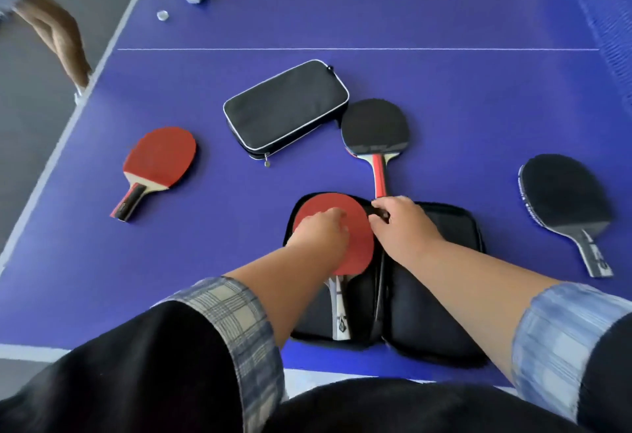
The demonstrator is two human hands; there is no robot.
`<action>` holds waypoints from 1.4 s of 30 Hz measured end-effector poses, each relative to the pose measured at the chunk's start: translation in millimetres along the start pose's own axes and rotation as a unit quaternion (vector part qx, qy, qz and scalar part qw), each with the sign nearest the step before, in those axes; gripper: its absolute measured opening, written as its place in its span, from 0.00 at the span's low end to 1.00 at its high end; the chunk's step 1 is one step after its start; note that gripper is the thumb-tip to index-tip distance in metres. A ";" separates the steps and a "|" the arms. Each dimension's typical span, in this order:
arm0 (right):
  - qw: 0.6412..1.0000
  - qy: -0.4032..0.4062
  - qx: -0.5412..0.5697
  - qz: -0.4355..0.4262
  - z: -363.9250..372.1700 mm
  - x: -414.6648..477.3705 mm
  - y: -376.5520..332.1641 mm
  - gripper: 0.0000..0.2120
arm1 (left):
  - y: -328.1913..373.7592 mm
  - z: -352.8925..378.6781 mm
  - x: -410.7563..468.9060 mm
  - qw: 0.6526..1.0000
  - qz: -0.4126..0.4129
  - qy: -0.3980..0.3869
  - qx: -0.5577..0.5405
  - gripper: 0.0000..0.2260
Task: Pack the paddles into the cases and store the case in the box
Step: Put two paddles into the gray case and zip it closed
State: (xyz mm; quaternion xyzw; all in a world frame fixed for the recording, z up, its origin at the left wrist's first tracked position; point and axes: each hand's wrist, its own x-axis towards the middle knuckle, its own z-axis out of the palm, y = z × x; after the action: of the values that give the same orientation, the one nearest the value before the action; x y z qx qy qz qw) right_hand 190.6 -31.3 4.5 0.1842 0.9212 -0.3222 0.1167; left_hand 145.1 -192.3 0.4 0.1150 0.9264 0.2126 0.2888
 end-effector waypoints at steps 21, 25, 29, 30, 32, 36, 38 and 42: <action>0.875 -0.146 0.440 0.143 -22.8 96.5 18.4 0.13 | 72.7 1.3 91.8 0.896 -0.141 0.002 -0.421 0.07; 0.864 -0.148 0.465 0.123 -25.5 60.4 4.5 0.15 | 56.4 -10.8 59.1 0.867 -0.131 -0.051 -0.478 0.07; 0.845 -0.169 0.490 0.134 -10.2 18.8 -8.7 0.13 | 26.4 -19.7 18.1 0.860 -0.112 -0.116 -0.485 0.08; 0.847 -0.159 0.487 0.145 -5.0 10.3 -12.0 0.10 | 17.4 -20.6 7.3 0.867 -0.107 -0.129 -0.469 0.07; 0.847 -0.105 0.486 0.188 6.5 -1.8 -16.4 0.10 | -2.0 -18.7 -13.1 0.881 -0.106 -0.148 -0.436 0.06; 0.849 -0.013 0.469 0.245 29.4 -17.7 -17.9 0.12 | -41.3 -7.0 -50.0 0.886 -0.114 -0.176 -0.415 0.06; 0.863 -0.011 0.439 0.249 40.0 -26.6 -18.3 0.09 | -56.9 1.1 -60.8 0.904 -0.112 -0.174 -0.374 0.07; 0.886 -0.001 0.390 0.252 60.0 -38.8 -14.1 0.14 | -77.0 17.5 -66.6 0.956 -0.110 -0.142 -0.233 0.10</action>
State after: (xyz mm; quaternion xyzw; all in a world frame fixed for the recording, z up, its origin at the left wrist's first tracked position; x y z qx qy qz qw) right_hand 225.7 -90.0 -20.7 0.4406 0.6436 -0.6154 0.1137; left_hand 202.1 -276.9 -15.7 -0.0290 0.8074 0.3709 0.4579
